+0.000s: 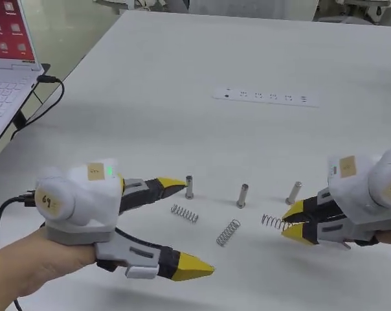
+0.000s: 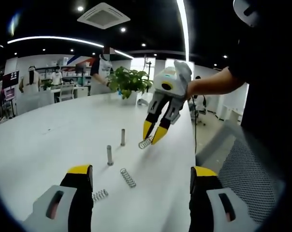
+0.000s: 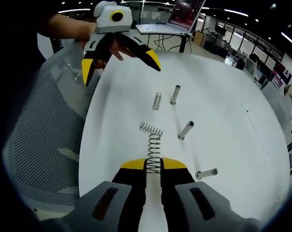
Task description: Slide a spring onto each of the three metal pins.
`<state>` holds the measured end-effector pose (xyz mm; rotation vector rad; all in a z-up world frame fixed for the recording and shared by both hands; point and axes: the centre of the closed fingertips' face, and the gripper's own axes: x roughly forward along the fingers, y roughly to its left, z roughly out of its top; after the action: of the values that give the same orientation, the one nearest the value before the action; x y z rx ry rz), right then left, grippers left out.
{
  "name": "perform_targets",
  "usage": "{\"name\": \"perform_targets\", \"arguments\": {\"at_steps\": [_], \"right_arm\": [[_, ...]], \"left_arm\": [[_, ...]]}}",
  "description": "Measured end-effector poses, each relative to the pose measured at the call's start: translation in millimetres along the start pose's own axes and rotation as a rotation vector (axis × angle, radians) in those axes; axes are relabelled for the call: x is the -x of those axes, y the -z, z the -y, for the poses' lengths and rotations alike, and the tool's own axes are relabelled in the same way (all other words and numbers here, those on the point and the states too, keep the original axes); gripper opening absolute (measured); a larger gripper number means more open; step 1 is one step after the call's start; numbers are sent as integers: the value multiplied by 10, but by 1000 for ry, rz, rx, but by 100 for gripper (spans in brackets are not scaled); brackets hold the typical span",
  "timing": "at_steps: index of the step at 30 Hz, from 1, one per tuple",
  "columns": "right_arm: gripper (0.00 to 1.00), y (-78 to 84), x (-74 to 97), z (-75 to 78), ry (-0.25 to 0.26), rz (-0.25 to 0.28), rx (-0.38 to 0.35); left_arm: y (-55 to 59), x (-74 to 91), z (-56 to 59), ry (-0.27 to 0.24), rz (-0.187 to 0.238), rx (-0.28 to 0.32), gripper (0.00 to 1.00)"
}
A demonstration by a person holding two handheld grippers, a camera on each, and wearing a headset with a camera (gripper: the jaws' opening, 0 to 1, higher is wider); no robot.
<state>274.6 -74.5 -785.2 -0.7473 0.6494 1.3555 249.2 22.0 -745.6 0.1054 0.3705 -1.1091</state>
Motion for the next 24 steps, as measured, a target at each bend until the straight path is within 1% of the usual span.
{"name": "perform_targets", "arguments": {"at_steps": [4,6,8,12,14,19,22,24], "right_arm": [[8,-87,13,-44,-7,12,20],[8,-118,16,-70,-12,14,32],[8,-148,19,-88,-15,18,39],[8,-207,33,-137,-21,29,52],[8,-233,41,-173,-27,33,66],[8,-275,54,-231,-36,38,88],[8,-306,60,-263,-43,45,98],[8,-318,62,-279,-47,46,102]], "left_arm": [[-53,-95,-4,8,12,-2,74],[-91,-163,30,27,25,0,72],[-93,-235,70,42,14,-15,69],[-104,-361,136,66,9,-26,62],[-104,-408,154,73,6,-31,57],[-101,-486,183,80,5,-35,46],[-89,-535,229,92,2,-37,43],[-88,-551,235,92,3,-38,39]]}}
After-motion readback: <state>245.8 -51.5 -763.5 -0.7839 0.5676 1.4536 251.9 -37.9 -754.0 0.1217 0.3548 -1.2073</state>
